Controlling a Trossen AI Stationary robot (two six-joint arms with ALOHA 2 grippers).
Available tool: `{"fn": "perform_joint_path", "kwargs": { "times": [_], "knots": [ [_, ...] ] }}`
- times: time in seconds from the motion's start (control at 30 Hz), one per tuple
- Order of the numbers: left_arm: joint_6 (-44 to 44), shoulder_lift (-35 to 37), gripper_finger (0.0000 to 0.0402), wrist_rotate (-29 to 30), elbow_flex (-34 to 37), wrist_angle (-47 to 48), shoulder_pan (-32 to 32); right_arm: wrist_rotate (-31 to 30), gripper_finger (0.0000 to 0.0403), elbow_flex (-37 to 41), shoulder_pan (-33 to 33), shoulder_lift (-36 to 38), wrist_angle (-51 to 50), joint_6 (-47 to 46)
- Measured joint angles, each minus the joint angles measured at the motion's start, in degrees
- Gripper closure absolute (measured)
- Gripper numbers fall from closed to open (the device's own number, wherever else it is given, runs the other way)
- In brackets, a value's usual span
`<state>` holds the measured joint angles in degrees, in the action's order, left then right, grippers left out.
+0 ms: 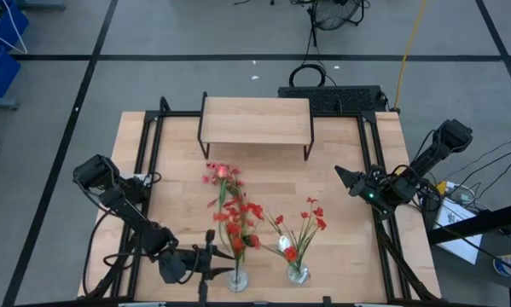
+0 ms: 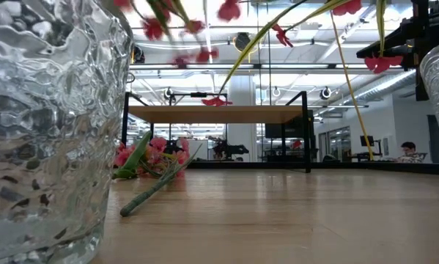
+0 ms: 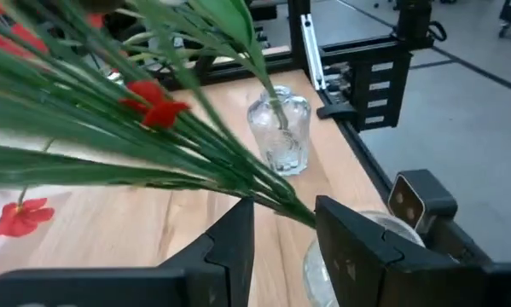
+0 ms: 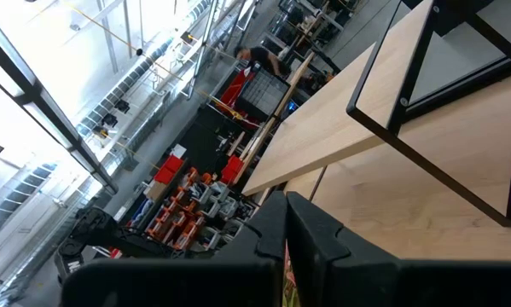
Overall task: Pick and place flowers into a vace then onto a shelf
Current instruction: Put the orange flowers into the left transparent vase
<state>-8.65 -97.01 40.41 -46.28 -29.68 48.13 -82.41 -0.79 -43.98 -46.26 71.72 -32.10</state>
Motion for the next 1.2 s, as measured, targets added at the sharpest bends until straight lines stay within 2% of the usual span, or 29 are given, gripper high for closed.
{"fn": "perform_joint_path", "kwargs": {
  "times": [0.2, 0.27, 0.5, 0.67, 0.83, 1.2],
  "knots": [
    [0.61, 0.0, 0.027, -2.81, -0.02, 3.57, -0.1, 0.0, 0.0398, 0.01, 0.01, 0.02, 0.0, -0.01],
    [-0.16, 0.0, 0.027, -2.86, -0.02, 2.13, -0.04, 0.0, 0.0399, 0.01, -0.01, 0.0, 0.0, 0.0],
    [-12.71, 0.0, 0.027, -1.6, -0.02, 1.53, 0.38, 0.0, 0.0399, 0.01, 0.01, 0.0, 0.0, 0.0],
    [-13.06, 0.0, 0.027, 1.83, -0.02, -0.12, 0.77, 0.0, 0.0399, 0.0, 0.0, 0.0, 0.0, 0.0],
    [-18.4, 0.0, 0.027, 1.6, -0.02, -0.94, -0.21, 0.0, 0.0399, 0.02, 0.0, 0.0, 0.0, -0.02],
    [-24.26, 0.0, 0.027, -5.43, -0.02, -1.98, -4.43, 0.0, 0.0399, -0.01, 0.01, 0.02, 0.0, -0.01]
  ]
}}
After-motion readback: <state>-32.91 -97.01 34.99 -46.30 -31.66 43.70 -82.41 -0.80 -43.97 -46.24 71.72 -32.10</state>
